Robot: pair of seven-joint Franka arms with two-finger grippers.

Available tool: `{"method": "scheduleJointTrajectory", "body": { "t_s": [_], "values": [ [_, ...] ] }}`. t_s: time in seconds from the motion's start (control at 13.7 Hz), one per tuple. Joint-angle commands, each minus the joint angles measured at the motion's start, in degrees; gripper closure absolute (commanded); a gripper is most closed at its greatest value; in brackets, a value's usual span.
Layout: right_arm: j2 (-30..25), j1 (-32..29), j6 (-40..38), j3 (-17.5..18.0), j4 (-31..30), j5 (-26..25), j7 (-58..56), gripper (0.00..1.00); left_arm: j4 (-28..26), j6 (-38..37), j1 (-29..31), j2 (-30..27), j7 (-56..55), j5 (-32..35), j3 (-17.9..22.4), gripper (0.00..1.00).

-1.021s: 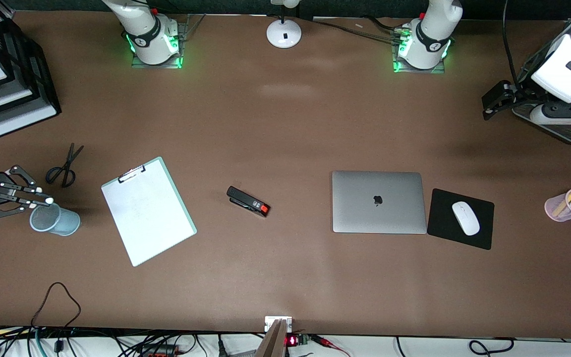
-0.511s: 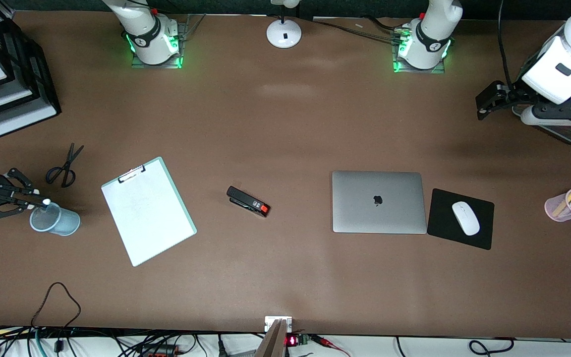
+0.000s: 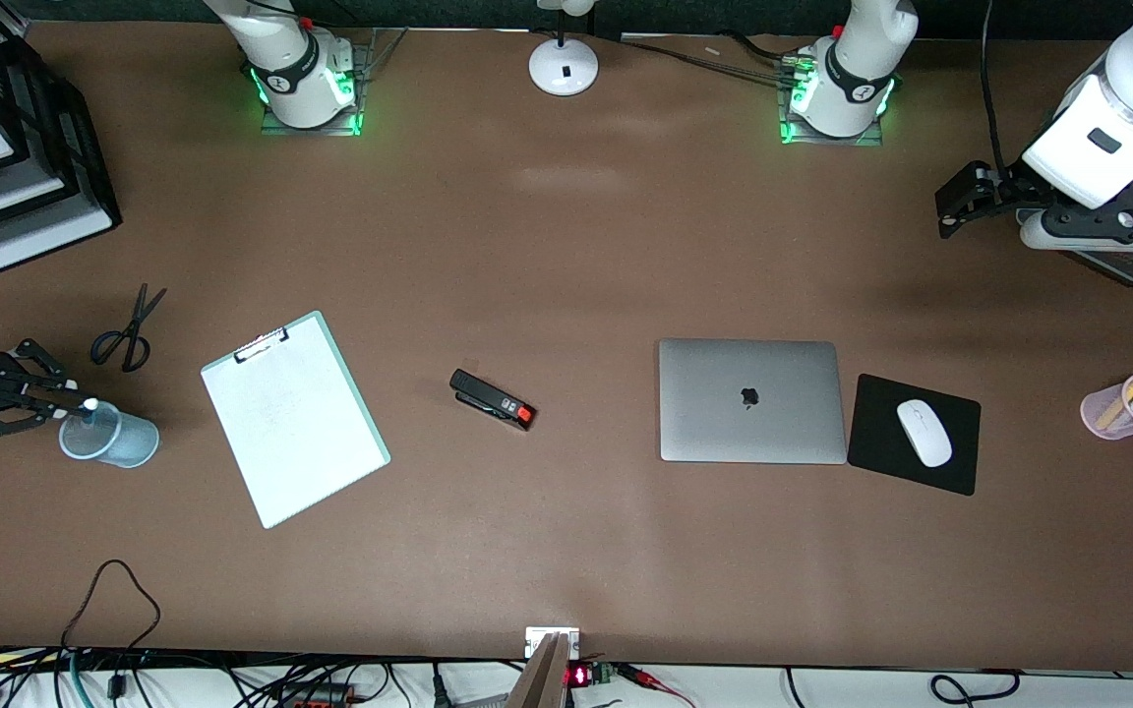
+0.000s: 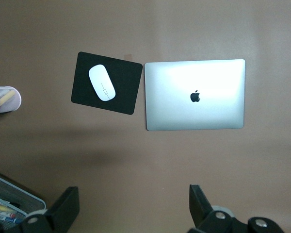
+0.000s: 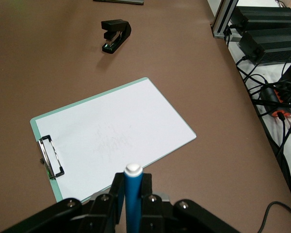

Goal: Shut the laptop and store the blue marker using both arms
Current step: 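Carry the blue marker over the mesh cup with the right gripper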

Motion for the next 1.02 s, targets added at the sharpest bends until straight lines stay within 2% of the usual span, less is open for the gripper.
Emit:
{"method": "scheduleJointTrajectory", "body": {
  "t_s": [0.0,0.95],
  "values": [
    [2.08,-1.75,-1.22,0.66,2.01,2.36,-1.94,1.00,-0.62,0.40,0.13,-0.55,0.53,-0.81,-0.04,0.00],
    [6.91,-4.39,-0.78,0.83,2.62,4.47,-6.94,1.00,0.16,0.22,0.57,-1.07,0.88,-0.90,-0.04,0.00]
  ]
}}
